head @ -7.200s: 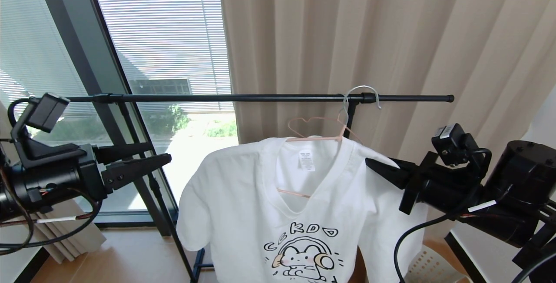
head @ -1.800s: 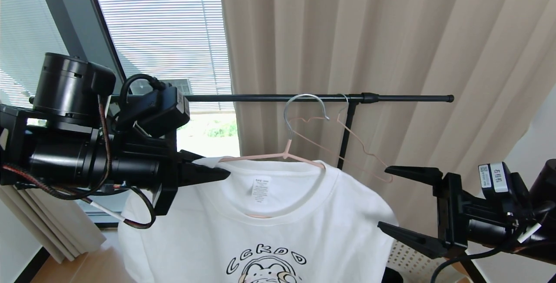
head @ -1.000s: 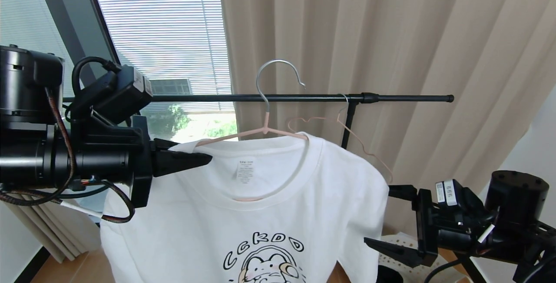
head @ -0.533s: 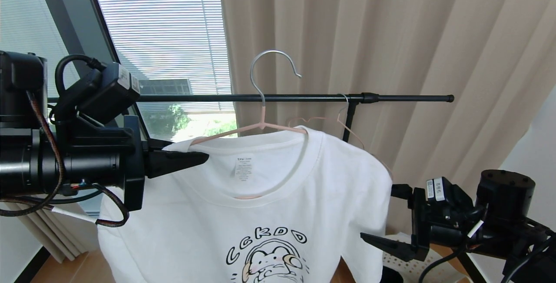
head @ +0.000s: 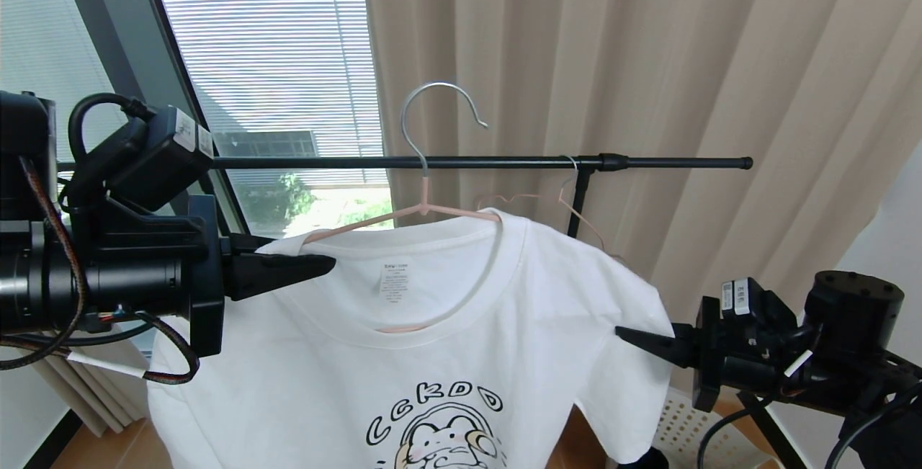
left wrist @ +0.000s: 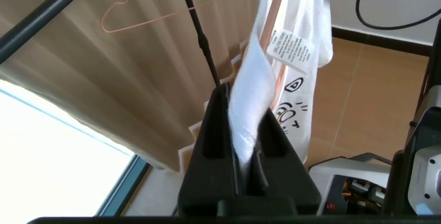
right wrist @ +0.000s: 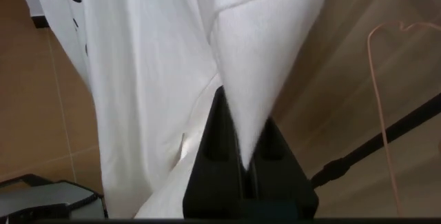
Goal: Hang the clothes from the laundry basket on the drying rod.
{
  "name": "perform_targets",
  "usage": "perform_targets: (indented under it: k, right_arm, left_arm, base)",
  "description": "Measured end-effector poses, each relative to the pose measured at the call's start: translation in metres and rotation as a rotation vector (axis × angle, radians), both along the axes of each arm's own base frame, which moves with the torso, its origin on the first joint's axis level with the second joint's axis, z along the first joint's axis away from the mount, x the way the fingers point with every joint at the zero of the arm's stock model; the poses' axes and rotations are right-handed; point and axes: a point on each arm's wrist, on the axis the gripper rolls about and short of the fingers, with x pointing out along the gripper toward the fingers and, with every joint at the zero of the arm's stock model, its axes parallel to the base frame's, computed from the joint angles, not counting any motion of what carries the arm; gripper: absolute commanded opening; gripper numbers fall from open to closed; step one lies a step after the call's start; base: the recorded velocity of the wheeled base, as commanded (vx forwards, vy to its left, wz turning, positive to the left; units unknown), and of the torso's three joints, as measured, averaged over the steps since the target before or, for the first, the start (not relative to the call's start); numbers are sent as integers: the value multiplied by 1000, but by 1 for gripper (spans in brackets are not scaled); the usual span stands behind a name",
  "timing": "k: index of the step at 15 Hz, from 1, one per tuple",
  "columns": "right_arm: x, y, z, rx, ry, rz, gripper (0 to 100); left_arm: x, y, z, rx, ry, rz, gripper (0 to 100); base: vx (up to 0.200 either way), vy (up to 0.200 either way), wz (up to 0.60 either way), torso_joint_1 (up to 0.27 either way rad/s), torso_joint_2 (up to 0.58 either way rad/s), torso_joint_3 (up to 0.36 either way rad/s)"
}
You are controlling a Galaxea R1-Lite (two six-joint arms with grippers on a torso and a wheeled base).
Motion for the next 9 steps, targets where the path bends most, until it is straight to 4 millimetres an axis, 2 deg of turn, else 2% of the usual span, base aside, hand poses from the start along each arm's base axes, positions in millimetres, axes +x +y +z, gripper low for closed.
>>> perform_targets:
  k: [9]
  right_arm:
    - [7,-12,4,2,-23,-50,0]
  left_arm:
    - [-3,6,0,-1,-5,24,0]
  base:
    - [0,0,0,0,0,0]
